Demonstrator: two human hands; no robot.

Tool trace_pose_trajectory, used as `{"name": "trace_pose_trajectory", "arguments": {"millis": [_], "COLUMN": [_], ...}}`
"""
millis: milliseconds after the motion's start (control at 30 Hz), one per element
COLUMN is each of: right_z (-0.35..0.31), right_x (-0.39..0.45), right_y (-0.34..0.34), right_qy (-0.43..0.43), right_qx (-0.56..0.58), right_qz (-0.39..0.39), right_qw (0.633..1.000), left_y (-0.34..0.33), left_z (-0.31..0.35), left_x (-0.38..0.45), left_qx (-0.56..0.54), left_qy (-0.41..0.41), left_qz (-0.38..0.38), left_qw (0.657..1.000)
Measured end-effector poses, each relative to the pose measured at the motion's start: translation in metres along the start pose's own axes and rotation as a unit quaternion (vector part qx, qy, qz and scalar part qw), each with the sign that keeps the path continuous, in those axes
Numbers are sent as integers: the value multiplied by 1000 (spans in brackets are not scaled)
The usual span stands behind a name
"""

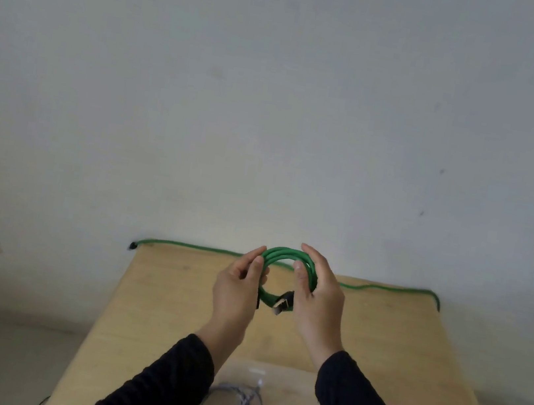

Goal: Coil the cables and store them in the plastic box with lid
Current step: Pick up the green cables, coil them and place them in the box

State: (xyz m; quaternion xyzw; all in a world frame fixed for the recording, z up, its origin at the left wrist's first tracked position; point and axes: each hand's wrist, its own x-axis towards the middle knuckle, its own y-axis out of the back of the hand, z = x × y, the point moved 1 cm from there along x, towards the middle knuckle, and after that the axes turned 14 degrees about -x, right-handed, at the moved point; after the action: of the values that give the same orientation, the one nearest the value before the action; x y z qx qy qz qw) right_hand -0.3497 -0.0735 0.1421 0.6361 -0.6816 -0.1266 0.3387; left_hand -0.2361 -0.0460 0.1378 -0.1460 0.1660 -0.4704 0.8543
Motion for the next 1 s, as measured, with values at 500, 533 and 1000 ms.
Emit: {"name": "trace_pose_trajectory", "arguments": {"millis": [500, 533, 1000], "right_z": [87, 91, 121], "right_x": [-131, -133, -136], "right_y": [20, 22, 2], "right_qy": [-128, -134, -139], "right_qx": [-68, -75, -211], "right_qz": [-119, -132, -287], "right_qw": [982, 979, 924], "left_y": [41, 41, 47], "left_z": [-106, -108, -132], "left_x": [-100, -102, -92], "left_qx": [115, 144, 385], "left_qy": [126, 130, 111], "left_qz": [43, 45, -1], "left_qw": [984, 980, 916]}}
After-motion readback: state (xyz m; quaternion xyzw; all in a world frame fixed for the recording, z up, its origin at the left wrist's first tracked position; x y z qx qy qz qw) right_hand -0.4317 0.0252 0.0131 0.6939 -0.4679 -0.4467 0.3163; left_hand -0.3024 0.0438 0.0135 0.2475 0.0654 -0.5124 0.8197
